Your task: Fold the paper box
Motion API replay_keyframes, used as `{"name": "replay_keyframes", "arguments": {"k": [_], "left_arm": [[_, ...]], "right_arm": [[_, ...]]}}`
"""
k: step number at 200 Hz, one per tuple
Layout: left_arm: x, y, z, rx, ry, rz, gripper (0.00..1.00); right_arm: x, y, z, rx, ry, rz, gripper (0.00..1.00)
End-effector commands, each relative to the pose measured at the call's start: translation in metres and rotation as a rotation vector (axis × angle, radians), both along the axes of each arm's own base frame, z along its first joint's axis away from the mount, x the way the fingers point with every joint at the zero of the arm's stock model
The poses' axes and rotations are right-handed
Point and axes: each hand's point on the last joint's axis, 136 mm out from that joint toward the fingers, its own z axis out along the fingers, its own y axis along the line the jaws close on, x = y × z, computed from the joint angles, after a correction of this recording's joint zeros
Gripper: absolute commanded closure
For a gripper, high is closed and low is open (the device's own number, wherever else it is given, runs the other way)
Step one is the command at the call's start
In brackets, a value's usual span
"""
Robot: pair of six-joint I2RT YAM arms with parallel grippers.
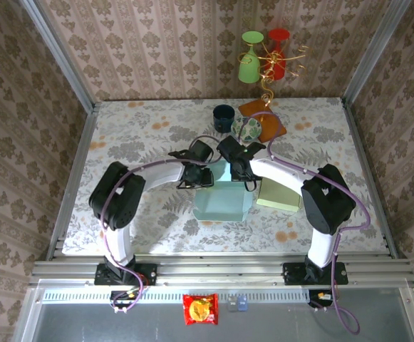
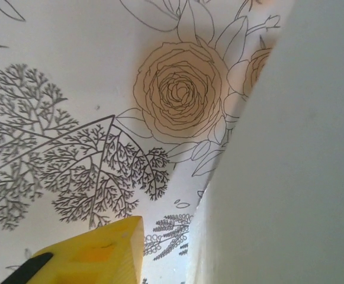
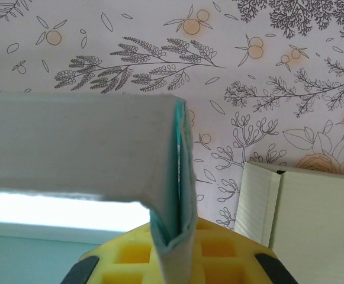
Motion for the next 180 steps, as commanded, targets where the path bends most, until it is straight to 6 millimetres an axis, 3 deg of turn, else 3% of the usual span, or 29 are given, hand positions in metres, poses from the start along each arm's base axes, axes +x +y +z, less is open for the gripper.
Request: {"name": "replay_keyframes", "arguments": {"k": [1,61,92,180], "left_arm": [[0.004,-0.001,0.026,-0.064,-0.045,-0.018,0.6],[0.016,0.0,0.047,-0.105,-0.112,-0.06,0.57],[0.028,0.01,0.043,-0.078,-0.118,-0.041,0.58],[0.042,0.006,0.036,0.013,-0.148,-0.06,0.65]], "right_arm": [[0.0,-0.004,0.001,-0.017,0.003,-0.028,1.0],[0.0,-0.004,0.001,-0.016,0.005,-0.029,1.0],[0.0,-0.003,0.002,-0.011,0.006,-0.027,1.0],[-0.001,-0.002,0.002,-0.007,0.011,-0.022,1.0]]}}
